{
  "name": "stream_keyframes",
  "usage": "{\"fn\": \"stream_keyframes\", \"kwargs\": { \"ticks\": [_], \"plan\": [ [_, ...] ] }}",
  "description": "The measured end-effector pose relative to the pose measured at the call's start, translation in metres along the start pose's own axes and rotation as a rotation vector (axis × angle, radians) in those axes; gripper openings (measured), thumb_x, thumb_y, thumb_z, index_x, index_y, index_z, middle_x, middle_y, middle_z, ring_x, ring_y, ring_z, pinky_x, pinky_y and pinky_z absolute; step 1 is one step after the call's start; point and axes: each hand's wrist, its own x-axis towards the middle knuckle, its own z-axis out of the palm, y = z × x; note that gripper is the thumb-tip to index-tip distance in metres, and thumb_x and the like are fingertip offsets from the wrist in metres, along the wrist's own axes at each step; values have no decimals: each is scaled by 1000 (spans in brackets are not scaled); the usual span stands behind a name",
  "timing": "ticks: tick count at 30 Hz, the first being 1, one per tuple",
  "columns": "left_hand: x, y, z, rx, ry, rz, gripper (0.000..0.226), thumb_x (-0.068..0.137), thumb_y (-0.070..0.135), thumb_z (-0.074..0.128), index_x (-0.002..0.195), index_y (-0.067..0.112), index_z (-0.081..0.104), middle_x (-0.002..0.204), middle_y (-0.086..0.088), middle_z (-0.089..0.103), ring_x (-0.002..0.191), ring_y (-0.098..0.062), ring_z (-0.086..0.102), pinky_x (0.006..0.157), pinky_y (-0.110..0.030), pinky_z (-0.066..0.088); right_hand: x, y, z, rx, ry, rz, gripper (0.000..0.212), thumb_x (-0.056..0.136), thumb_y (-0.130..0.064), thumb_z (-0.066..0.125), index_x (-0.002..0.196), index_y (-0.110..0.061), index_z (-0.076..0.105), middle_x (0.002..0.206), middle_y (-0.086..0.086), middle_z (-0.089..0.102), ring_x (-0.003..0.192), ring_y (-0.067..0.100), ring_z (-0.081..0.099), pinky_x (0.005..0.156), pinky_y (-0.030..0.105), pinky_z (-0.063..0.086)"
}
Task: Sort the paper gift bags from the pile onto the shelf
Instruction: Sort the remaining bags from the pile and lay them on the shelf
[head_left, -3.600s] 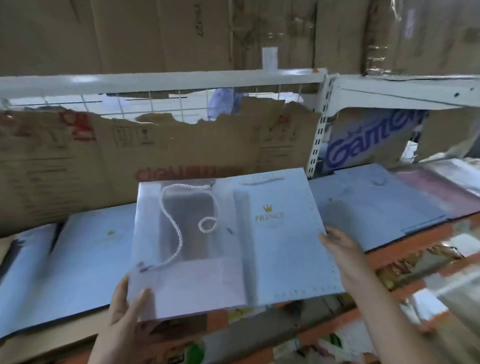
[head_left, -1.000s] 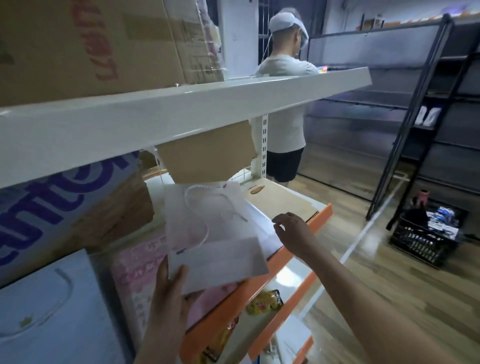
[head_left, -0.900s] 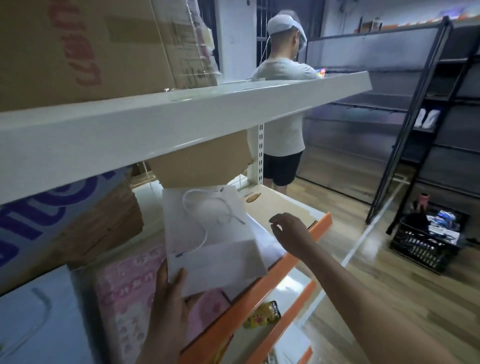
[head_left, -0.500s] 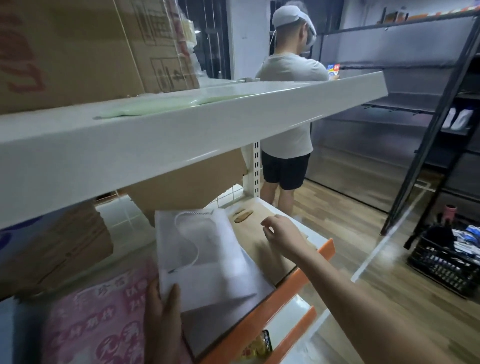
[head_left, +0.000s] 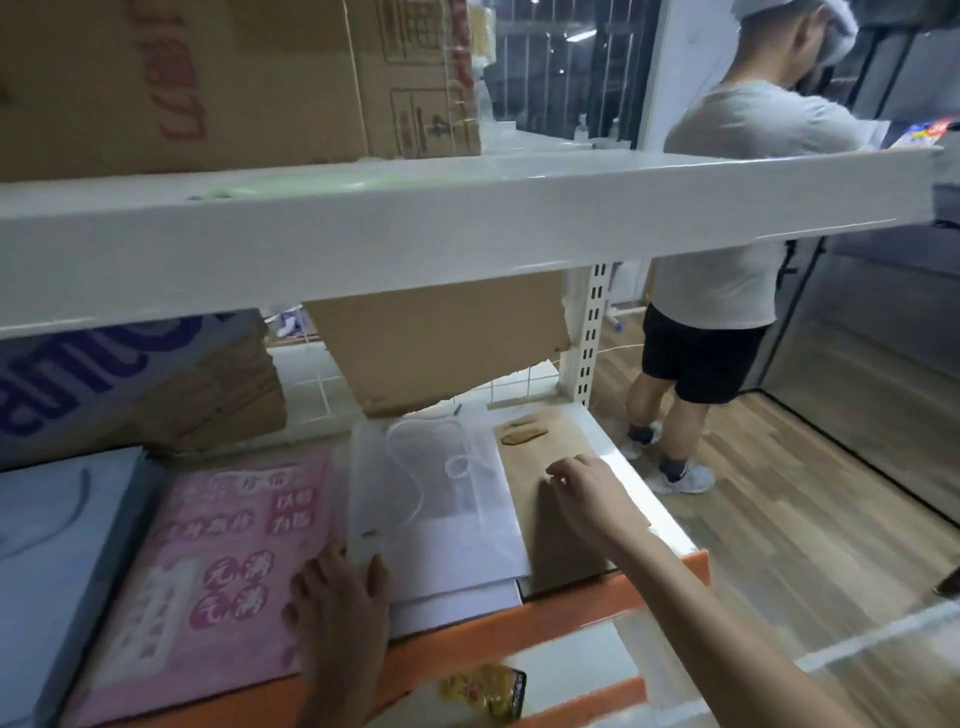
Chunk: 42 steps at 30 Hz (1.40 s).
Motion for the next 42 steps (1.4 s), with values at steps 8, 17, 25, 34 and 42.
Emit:
{"fn": "stream_keyframes", "kwargs": {
  "ticks": [8,17,25,34,42],
  "plan": [
    [-9,-9,-11,172,1,-82,44,59,22,86,84,-4,61,73,-26,60,68,-41,59,58,-46,49,-6,-18,7,87,-39,-99,27,93,-17,46,114,-10,62,117,9,60,111,25,52,89,30,39],
    [6,-49,-61,183,15,37,37,92,38,49,118,13,55,118,-10,57,110,-30,51,92,-42,40,7,-102,23,105,49,-238,27,86,-2,53,109,-3,66,112,19,64,109,37,55,90,35,42],
    [14,-204,-169,414,49,-1,41,98,42,30,131,21,43,132,0,49,121,-21,42,98,-35,34,-41,-278,116,75,-135,-519,32,78,-14,43,87,0,71,87,22,68,80,42,65,70,44,54],
    [-22,-411,-297,562,88,-303,35,96,38,35,122,19,49,126,-3,53,119,-24,43,95,-38,33,-143,-497,218,173,-255,-794,32,93,-11,42,122,-5,55,122,13,56,116,27,46,97,33,36],
    [-58,-561,-353,539,91,-544,35,97,42,31,115,19,51,122,-1,54,116,-23,45,95,-37,36,-193,-654,296,185,-352,-979,32,94,-18,41,121,-8,56,123,9,57,115,23,47,97,31,38]
  ]
}}
